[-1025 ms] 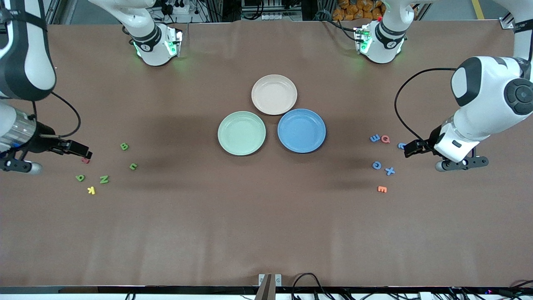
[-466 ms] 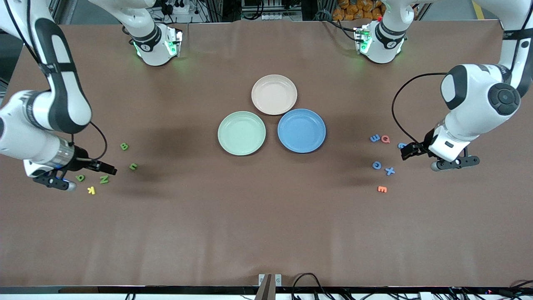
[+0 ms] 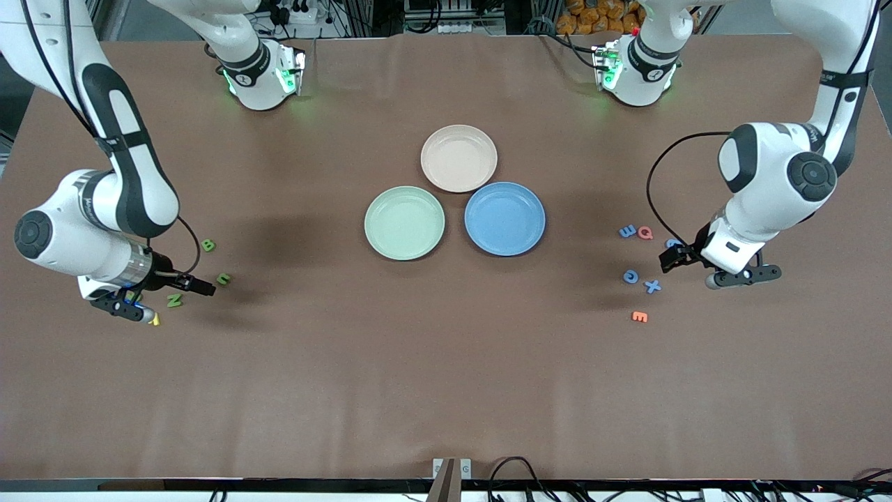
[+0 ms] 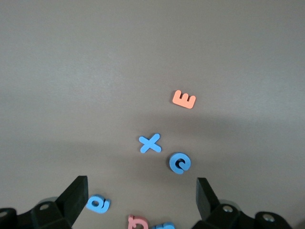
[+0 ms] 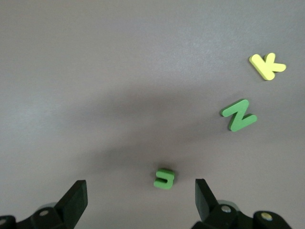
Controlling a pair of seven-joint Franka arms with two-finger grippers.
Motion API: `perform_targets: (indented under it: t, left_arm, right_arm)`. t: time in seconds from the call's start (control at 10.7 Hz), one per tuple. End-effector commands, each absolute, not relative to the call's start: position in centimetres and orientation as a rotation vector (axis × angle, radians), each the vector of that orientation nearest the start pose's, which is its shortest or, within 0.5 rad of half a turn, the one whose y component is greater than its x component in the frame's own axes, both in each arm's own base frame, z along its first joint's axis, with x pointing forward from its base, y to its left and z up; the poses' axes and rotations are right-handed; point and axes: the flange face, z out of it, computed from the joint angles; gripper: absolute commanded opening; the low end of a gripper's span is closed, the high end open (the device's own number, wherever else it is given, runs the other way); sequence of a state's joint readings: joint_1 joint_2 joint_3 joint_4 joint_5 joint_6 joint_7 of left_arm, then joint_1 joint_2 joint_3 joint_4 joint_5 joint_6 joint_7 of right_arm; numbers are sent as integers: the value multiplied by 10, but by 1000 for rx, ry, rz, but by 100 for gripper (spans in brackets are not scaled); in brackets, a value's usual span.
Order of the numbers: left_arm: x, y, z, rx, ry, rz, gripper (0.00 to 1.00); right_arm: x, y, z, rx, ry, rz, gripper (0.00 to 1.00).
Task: Sort letters by color into matching plates
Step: 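Grasp the green n with the right gripper while the left gripper grasps the blue x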
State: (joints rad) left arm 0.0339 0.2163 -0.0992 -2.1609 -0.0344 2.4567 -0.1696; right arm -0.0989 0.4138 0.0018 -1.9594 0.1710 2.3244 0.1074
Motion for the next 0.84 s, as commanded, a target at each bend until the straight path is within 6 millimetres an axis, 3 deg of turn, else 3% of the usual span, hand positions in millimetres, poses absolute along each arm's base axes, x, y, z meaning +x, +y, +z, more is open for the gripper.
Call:
perform_targets:
  t: [0.0, 0.28, 0.75]
  left_arm:
    - [574, -36, 269, -3181, -206, -136, 100]
    - [575, -35, 245, -3185, -222, -130, 100]
    - [572, -29, 217, -3181, -299, -119, 100]
  right_arm:
    - [602, -57, 219, -2968, 544, 76, 100]
    - [598, -43, 197, -2969, 579, 110, 100]
    - [565, -35, 172, -2992, 563, 131, 100]
